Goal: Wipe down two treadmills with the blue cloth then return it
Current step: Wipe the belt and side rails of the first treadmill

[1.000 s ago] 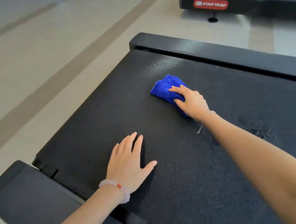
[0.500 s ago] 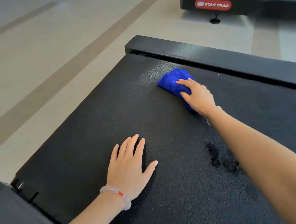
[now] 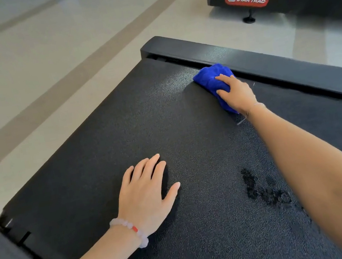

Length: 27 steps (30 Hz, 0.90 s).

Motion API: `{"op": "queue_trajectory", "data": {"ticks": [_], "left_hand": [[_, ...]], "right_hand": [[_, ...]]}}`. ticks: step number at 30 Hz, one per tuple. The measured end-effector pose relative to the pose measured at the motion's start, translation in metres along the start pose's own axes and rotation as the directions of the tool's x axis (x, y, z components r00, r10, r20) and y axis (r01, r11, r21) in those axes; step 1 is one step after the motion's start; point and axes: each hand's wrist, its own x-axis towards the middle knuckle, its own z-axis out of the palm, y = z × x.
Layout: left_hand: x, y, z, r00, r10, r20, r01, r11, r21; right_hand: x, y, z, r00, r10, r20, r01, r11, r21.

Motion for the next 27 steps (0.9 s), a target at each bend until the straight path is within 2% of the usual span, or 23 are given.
{"op": "queue_trajectory", "data": {"ticks": [5,9,13,17,22,27], "left_hand": [[0.004,0.010,-0.001,0.998,0.005,0.068,-0.005,1.000,0.002],[0.004,0.010,-0.004,0.989,0.012,0.144,-0.009,1.000,-0.021],[0.004,0.007,-0.005,0.979,0.006,0.201,-0.005,1.000,-0.005],[0.000,0.011,-0.017,0.946,0.006,0.323,0.007,0.999,-0.038],[-0.062,0.007,-0.028,0.950,0.015,0.311,0.009,0.997,-0.075],[-0.117,-0.018,-0.034,0.941,-0.058,0.333,0.080,0.995,-0.053]], "right_hand": [[-0.005,-0.003,0.001,0.999,-0.034,-0.017,0.034,0.999,-0.024],[-0.015,-0.005,-0.004,0.999,-0.042,0.030,0.044,0.997,-0.068],[-0.044,-0.005,-0.001,0.997,-0.069,0.022,0.070,0.997,-0.032],[-0.087,-0.010,0.003,0.993,-0.114,0.041,0.114,0.993,-0.005],[-0.152,-0.024,0.005,0.980,-0.181,0.089,0.180,0.984,0.014],[-0.224,-0.051,0.015,0.962,-0.234,0.140,0.228,0.972,0.054]]}}
